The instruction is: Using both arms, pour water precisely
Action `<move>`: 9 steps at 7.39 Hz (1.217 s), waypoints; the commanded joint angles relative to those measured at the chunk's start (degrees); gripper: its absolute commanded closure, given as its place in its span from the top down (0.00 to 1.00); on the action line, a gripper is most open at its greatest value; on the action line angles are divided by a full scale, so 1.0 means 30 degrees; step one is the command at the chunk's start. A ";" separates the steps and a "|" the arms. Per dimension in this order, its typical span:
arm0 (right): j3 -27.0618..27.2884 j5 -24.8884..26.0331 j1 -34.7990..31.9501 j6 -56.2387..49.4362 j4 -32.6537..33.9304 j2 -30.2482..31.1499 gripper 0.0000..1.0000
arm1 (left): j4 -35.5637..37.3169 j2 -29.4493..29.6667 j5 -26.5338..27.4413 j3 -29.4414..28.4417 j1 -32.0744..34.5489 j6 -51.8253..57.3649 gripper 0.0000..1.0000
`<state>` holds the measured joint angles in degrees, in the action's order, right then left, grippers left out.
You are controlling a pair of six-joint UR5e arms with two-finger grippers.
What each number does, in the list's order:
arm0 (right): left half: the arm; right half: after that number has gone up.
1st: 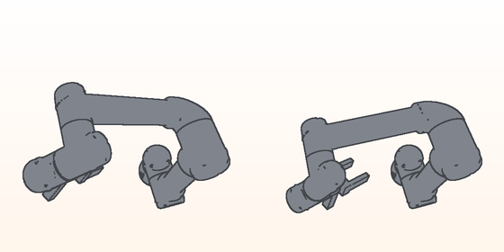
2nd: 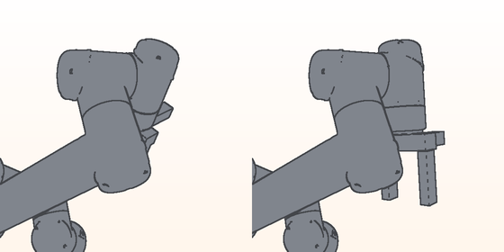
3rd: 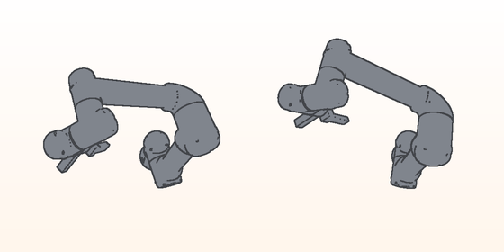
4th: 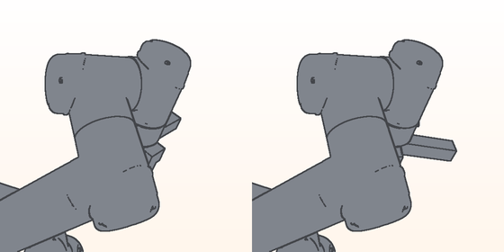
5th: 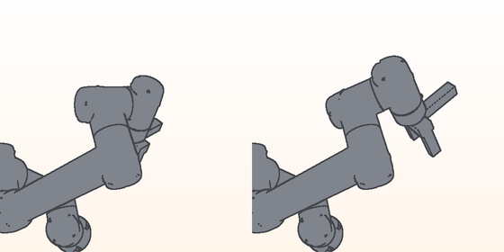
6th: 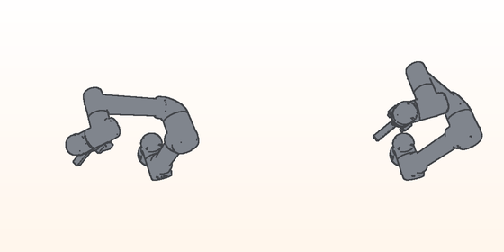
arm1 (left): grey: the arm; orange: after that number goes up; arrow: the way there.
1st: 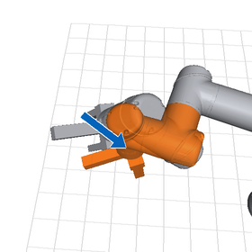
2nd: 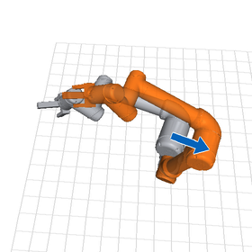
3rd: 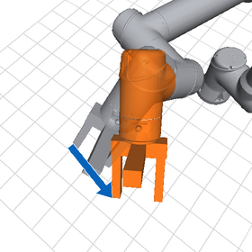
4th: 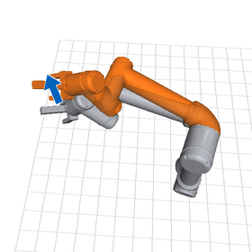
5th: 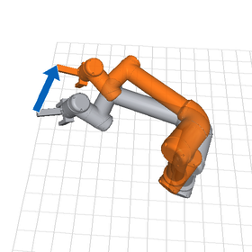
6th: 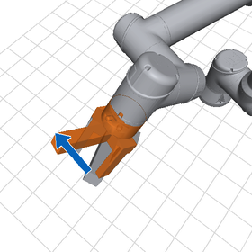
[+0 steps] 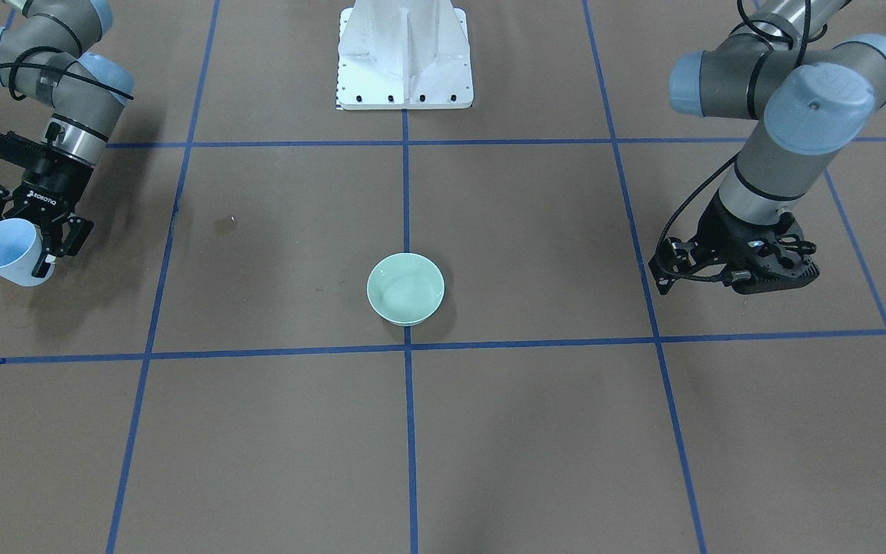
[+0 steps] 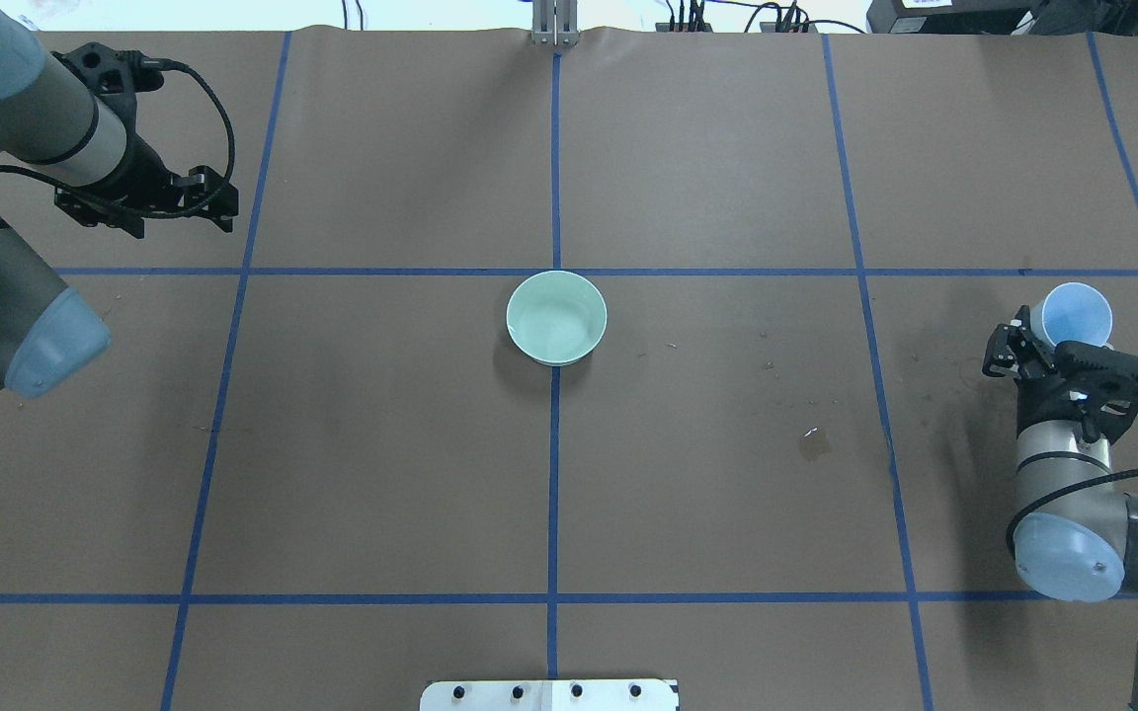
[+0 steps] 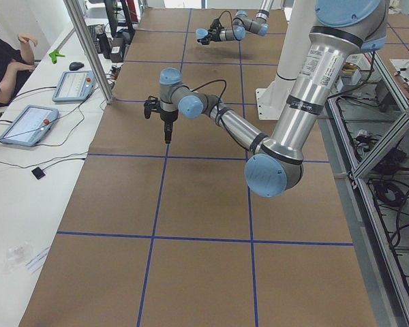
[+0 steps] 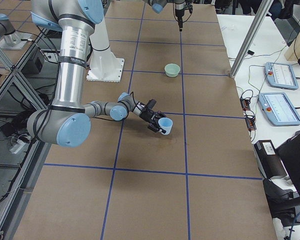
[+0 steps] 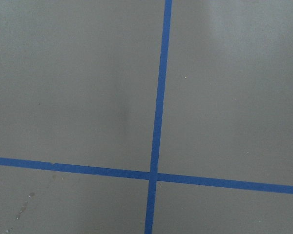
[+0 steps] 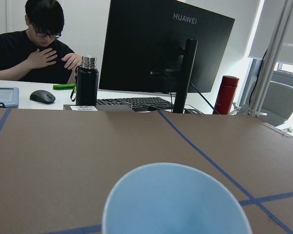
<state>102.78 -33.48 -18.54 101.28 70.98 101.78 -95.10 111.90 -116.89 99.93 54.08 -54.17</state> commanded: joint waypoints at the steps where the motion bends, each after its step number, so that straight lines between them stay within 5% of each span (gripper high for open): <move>1: -0.0800 -0.0263 0.0292 -0.0067 0.0012 0.0000 0.01 | 0.0000 0.0024 0.0000 0.0028 -0.0010 -0.0020 1.00; 5: -0.0746 -0.0382 0.0469 -0.0009 -0.0018 -0.0030 0.50 | 0.0000 0.0024 0.0029 -0.0001 -0.0010 -0.0020 1.00; 7: -0.1066 -0.0411 0.0498 -0.0067 -0.1853 0.0203 0.82 | 0.0000 0.0053 0.0029 -0.0001 -0.0010 0.0009 1.00; 9: -0.1624 -0.0411 0.0498 -0.0242 -0.2855 0.0292 0.97 | 0.0000 0.0112 0.0029 -0.0001 -0.0010 -0.0020 1.00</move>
<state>98.64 -34.70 -17.06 100.81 64.51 102.46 -95.10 112.13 -116.81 99.93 54.05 -54.20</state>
